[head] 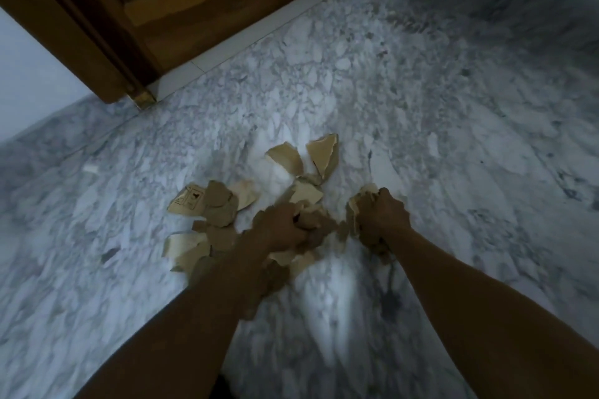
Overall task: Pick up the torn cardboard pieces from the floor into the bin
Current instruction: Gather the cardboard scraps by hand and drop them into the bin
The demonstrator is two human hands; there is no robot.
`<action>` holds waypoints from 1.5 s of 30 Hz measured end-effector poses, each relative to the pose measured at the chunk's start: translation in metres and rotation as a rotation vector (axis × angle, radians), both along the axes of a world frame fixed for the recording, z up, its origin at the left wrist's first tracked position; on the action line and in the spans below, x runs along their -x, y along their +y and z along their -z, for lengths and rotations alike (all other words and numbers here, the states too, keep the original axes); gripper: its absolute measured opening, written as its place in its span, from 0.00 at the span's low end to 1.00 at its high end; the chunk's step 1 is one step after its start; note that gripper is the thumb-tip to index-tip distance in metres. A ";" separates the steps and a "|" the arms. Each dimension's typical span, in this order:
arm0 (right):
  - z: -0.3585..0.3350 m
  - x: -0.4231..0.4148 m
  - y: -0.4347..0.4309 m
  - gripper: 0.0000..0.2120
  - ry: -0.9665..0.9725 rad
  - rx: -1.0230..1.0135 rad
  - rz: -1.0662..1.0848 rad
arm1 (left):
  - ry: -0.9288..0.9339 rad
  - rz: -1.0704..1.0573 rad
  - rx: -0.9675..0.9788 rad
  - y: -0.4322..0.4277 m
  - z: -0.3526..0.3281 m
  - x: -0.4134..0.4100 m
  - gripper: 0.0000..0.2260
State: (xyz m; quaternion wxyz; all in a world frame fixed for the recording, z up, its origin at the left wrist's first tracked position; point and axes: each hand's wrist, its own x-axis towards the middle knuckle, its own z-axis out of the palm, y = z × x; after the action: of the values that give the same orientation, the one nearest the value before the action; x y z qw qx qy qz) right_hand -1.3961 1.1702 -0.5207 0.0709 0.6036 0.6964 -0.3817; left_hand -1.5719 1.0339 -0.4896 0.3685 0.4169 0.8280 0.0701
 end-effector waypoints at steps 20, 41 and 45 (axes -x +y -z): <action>-0.015 0.035 -0.016 0.27 0.023 0.011 0.184 | -0.191 0.147 -0.100 0.045 0.001 0.091 0.46; 0.008 0.049 -0.048 0.27 -0.078 0.085 -0.011 | -0.115 0.127 -0.075 0.028 0.013 0.144 0.20; -0.008 0.056 0.019 0.27 0.086 0.124 0.022 | -0.088 0.111 -0.179 0.049 0.004 0.152 0.14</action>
State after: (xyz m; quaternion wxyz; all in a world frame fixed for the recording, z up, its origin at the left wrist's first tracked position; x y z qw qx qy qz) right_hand -1.4521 1.1894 -0.5126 0.0739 0.5889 0.6671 -0.4502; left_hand -1.7241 1.0827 -0.4941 0.3691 0.4899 0.7771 0.1414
